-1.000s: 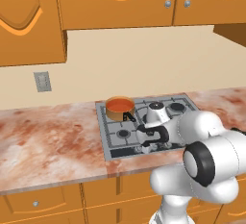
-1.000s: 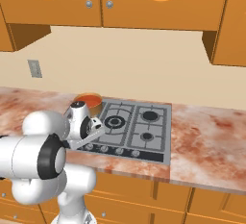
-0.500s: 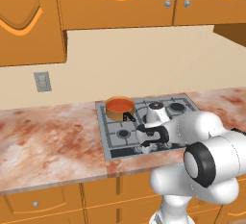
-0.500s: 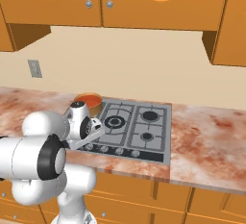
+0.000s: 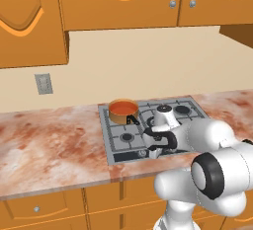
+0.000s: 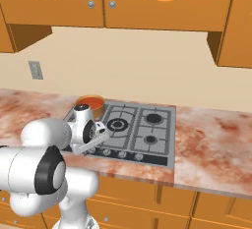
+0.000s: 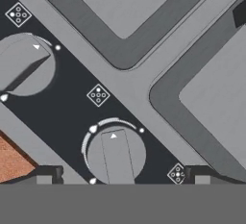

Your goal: Wait until the marinara sauce is simmered to a deep red color and then turn off the stove.

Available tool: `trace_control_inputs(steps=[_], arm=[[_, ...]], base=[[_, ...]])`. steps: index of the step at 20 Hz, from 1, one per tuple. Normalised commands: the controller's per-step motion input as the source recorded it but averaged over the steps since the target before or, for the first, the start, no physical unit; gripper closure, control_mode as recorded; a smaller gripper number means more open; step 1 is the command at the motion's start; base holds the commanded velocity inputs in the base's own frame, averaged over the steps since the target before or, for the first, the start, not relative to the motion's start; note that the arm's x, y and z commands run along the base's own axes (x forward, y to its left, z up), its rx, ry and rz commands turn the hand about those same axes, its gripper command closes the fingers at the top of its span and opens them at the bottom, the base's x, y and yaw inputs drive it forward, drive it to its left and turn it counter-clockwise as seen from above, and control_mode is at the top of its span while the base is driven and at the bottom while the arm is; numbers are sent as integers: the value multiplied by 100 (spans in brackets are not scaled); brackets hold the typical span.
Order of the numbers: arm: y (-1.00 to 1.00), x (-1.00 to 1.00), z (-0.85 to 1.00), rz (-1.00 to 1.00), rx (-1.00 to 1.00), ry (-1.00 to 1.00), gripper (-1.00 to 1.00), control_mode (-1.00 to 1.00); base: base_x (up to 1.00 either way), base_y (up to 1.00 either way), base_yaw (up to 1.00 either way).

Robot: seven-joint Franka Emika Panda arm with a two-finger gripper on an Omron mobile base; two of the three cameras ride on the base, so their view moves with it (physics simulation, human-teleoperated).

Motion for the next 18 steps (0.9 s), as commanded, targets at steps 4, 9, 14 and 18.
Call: trace_control_inputs(steps=[4, 9, 14, 18], arm=[[4, 12, -3, 0, 0, 0, -100, -100], [14, 16, -2, -1, 0, 0, -100, -100], [0, -1, -6, 0, 0, 0, -100, -100], [0, -1, -7, 0, 0, 0, -100, -100]], base=[[0, 0, 0], [0, 0, 0], [0, 0, 0], [0, 0, 0]])
